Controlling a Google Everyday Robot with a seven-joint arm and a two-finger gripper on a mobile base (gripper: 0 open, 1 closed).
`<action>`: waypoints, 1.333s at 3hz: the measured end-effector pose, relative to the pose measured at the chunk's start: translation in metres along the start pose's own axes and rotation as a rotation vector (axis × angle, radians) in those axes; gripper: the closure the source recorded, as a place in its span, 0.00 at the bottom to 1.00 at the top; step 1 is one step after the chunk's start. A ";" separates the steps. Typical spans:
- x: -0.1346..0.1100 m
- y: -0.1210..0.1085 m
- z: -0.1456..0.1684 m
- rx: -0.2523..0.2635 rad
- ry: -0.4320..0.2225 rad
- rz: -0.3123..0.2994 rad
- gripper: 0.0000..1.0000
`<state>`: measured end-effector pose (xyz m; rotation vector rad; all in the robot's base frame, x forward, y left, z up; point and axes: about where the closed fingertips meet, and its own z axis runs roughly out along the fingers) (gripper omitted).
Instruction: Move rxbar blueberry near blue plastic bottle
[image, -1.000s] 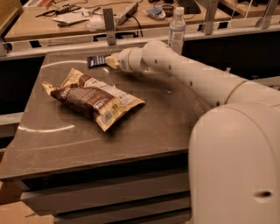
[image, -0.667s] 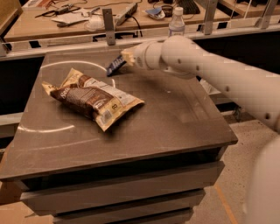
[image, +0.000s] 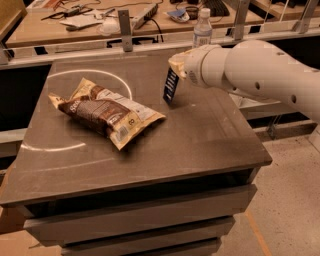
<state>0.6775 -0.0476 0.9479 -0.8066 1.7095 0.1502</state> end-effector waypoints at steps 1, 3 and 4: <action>0.020 -0.016 -0.033 0.087 0.031 0.003 1.00; 0.054 -0.046 -0.043 0.236 0.014 0.047 1.00; 0.062 -0.053 -0.028 0.268 0.000 0.065 1.00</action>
Offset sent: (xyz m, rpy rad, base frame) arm -0.0250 -0.0854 -0.0226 0.0026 -0.0676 -0.2987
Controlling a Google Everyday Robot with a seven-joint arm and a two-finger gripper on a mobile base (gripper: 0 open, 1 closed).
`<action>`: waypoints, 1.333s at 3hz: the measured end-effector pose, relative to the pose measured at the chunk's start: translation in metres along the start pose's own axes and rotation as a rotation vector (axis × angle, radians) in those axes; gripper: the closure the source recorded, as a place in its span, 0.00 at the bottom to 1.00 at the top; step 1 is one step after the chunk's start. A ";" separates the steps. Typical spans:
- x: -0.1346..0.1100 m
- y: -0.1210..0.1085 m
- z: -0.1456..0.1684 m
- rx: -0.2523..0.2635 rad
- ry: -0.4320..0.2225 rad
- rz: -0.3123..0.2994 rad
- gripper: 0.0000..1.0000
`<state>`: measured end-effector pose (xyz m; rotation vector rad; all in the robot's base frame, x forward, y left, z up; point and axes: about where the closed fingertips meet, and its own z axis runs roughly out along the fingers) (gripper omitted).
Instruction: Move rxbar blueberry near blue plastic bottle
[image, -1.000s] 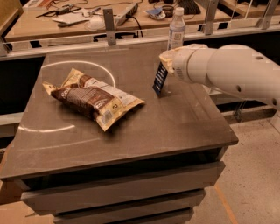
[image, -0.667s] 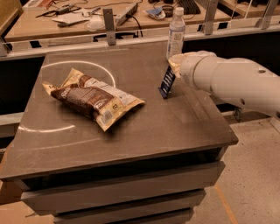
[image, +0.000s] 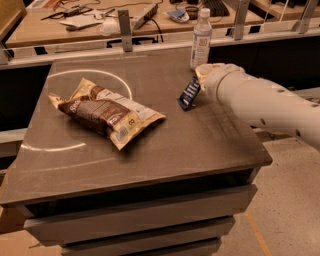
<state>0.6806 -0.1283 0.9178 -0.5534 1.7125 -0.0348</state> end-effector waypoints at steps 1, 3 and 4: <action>0.009 0.002 0.017 0.011 0.001 0.017 1.00; 0.018 -0.010 0.049 0.050 0.002 0.022 1.00; 0.021 -0.023 0.065 0.089 -0.001 0.028 1.00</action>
Offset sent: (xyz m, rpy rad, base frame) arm 0.0516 0.0062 -0.0344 0.0186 0.0058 -0.0385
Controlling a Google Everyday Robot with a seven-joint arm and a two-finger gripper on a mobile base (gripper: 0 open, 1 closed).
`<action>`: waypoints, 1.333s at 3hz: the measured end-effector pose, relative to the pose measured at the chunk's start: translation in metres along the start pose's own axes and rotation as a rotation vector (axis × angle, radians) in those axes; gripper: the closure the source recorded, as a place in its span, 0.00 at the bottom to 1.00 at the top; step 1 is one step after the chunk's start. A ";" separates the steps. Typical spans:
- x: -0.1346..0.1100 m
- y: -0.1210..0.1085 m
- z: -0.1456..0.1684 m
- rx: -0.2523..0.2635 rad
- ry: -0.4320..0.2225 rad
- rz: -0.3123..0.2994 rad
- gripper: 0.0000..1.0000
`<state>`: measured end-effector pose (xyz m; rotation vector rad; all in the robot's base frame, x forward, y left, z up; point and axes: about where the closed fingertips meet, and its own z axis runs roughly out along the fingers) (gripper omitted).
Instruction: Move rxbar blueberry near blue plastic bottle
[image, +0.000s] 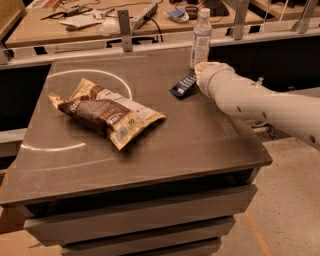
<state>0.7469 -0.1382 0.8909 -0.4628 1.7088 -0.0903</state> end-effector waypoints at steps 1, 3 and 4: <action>0.001 -0.009 0.012 0.036 -0.004 0.009 0.99; 0.000 -0.017 0.024 0.066 -0.003 0.027 0.53; -0.002 -0.022 0.023 0.077 -0.001 0.027 0.29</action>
Offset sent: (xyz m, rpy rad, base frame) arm 0.0360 -0.0120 -0.0081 0.0283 -0.0188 -0.0854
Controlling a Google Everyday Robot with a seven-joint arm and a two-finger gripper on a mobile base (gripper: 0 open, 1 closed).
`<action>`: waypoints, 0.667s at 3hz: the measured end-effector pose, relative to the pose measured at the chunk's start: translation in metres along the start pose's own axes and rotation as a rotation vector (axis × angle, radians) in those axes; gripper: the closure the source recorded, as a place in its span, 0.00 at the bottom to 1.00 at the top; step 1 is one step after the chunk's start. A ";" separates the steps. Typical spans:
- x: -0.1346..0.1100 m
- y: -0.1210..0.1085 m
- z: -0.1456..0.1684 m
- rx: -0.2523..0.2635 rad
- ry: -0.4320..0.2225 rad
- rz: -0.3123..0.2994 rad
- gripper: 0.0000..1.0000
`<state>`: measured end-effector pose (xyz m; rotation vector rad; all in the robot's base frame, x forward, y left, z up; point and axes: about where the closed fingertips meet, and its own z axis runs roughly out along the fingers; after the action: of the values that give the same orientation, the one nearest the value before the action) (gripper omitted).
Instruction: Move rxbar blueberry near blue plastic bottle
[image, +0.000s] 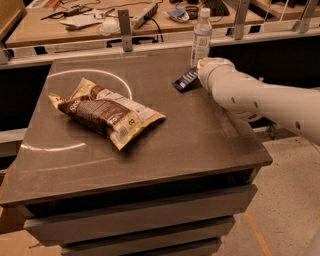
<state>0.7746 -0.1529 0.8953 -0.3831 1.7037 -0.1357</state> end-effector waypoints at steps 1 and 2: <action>-0.002 -0.003 -0.005 0.007 -0.001 0.002 0.06; -0.006 -0.012 -0.023 0.021 -0.013 0.009 0.00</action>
Offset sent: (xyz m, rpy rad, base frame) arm -0.0581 -0.0399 0.0289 0.0258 -0.0492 -0.0432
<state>0.7554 -0.1651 0.9086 -0.3597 1.6893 -0.1438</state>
